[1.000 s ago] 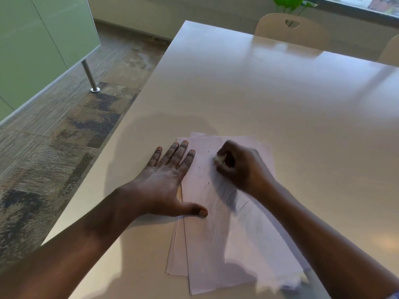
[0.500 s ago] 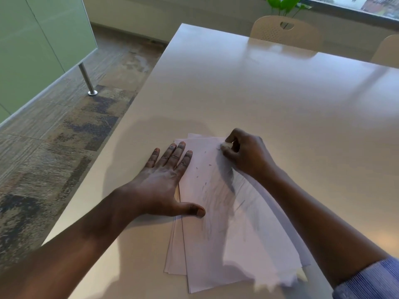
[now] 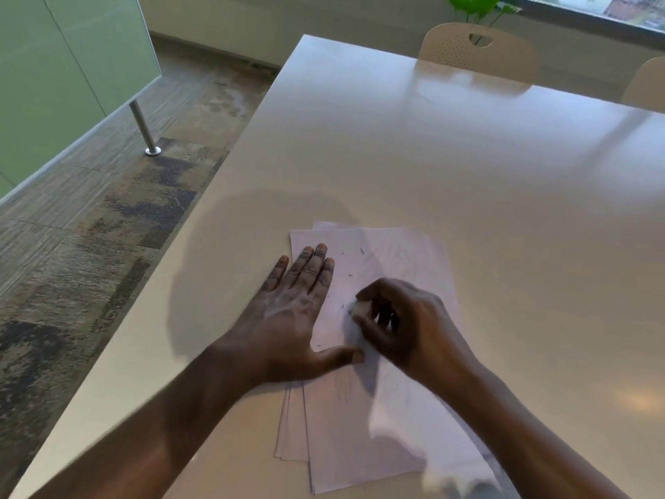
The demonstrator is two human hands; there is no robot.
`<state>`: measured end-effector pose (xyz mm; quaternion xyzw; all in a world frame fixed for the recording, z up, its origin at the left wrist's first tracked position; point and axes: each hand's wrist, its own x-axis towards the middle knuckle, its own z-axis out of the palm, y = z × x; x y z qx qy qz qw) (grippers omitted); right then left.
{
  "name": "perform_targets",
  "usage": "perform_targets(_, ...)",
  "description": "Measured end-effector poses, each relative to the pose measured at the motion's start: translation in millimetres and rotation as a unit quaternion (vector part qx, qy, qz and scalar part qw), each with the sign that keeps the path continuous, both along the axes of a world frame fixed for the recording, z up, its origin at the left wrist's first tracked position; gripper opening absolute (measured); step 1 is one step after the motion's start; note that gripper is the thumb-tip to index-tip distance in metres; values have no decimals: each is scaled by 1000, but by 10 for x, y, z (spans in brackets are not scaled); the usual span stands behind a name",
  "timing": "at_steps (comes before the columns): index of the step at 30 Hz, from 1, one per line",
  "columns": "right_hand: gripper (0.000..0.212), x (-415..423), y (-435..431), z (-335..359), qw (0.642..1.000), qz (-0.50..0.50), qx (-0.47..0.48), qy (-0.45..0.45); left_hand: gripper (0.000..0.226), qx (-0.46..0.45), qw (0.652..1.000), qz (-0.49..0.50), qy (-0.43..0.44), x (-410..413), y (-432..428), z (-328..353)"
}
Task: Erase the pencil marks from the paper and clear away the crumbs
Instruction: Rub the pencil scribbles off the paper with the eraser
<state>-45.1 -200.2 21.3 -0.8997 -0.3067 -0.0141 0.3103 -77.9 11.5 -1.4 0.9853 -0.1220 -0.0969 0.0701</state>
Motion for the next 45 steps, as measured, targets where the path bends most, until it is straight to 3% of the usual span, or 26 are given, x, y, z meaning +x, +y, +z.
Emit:
perform_targets(3, 12, -9, 11, 2, 999, 48, -11, 12, 129, 16, 1000, -3, -4, -4, 2, -4)
perform_targets(9, 10, 502, -48, 3, 995, -82, -36, -53, 129, 36, 999, -10, 0, -6, -3, 16)
perform_targets(14, 10, 125, 60, -9, 998, 62, -15, 19, 129, 32, 999, -9, 0, 10, -2, 3)
perform_targets(20, 11, 714, -71, 8, 994, -95, -40, -39, 129, 31, 999, -12, 6, 0, 0, 21)
perform_targets(26, 13, 165, 83, -9, 997, 72, -24, 24, 127, 19, 1000, -11, 0, 3, 9, -15)
perform_targets(31, 12, 733, 7, -3, 994, -98, -38, -33, 129, 33, 999, -11, 9, 3, 0, 17)
perform_targets(37, 11, 366, 168, -20, 999, 5, -45, -21, 128, 27, 1000, -12, 7, -4, 2, 24)
perform_targets(42, 11, 879, -9, -26, 986, -153, -36, -46, 129, 34, 999, -13, 13, -8, 2, 25)
perform_targets(45, 10, 773, 63, -7, 992, -123, -28, -32, 128, 28, 999, -13, 11, -13, 1, 24)
